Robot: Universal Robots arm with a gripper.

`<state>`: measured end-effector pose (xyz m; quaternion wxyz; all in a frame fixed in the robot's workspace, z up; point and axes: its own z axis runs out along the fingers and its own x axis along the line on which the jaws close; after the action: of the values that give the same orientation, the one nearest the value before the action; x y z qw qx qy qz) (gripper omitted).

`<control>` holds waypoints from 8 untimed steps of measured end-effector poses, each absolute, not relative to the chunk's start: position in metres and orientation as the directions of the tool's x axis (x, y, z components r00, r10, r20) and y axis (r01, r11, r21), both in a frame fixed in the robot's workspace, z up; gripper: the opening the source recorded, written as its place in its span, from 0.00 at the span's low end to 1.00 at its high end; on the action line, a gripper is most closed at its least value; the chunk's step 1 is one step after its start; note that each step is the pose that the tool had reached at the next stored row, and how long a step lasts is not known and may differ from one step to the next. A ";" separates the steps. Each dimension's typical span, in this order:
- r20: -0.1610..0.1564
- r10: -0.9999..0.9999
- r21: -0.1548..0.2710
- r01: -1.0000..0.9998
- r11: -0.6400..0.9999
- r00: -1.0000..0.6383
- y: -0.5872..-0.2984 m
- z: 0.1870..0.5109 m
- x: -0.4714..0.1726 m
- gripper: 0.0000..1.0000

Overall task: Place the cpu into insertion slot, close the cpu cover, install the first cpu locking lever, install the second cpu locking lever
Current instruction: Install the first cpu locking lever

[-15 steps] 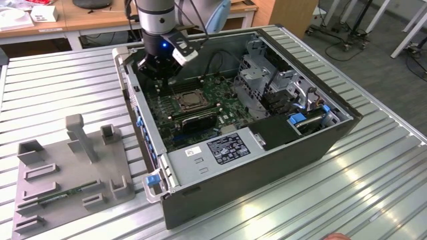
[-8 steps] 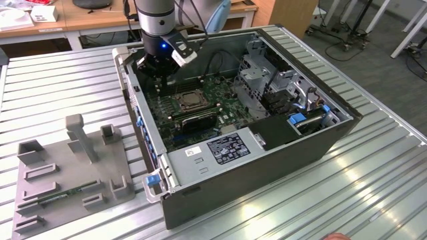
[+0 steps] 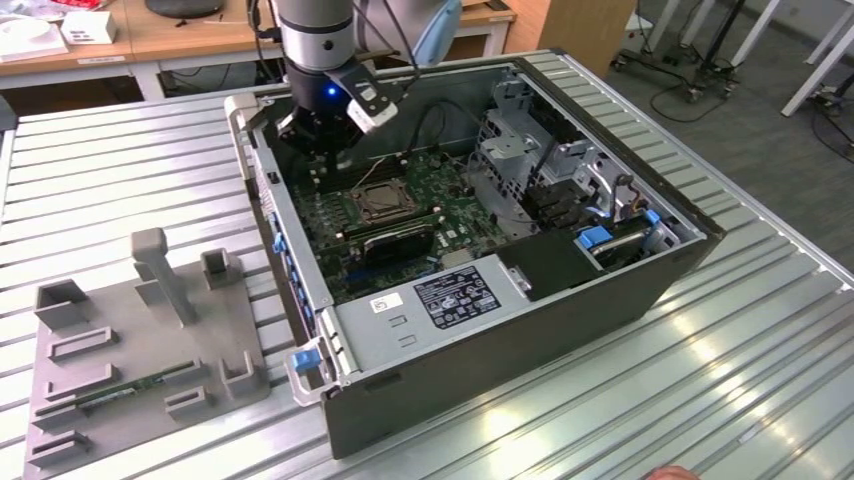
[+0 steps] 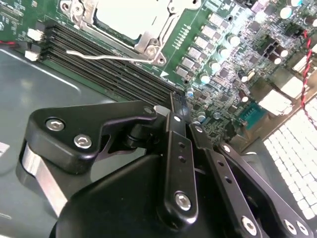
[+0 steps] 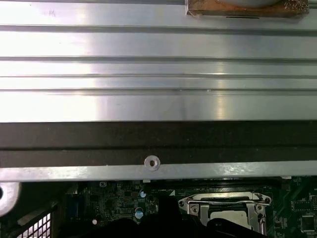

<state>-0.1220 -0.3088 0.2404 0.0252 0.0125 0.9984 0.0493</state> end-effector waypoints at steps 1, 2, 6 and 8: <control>-0.049 0.028 0.099 0.023 0.995 -0.998 -0.309 0.240 -0.121 0.11; -0.049 0.029 0.099 0.024 0.995 -0.998 -0.309 0.240 -0.119 0.11; -0.049 0.029 0.099 0.024 0.995 -0.998 -0.309 0.239 -0.109 0.11; -0.049 0.029 0.099 0.024 0.995 -0.998 -0.309 0.238 -0.103 0.11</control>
<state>-0.1030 -0.3094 0.2379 0.0252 0.0134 0.9984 0.0493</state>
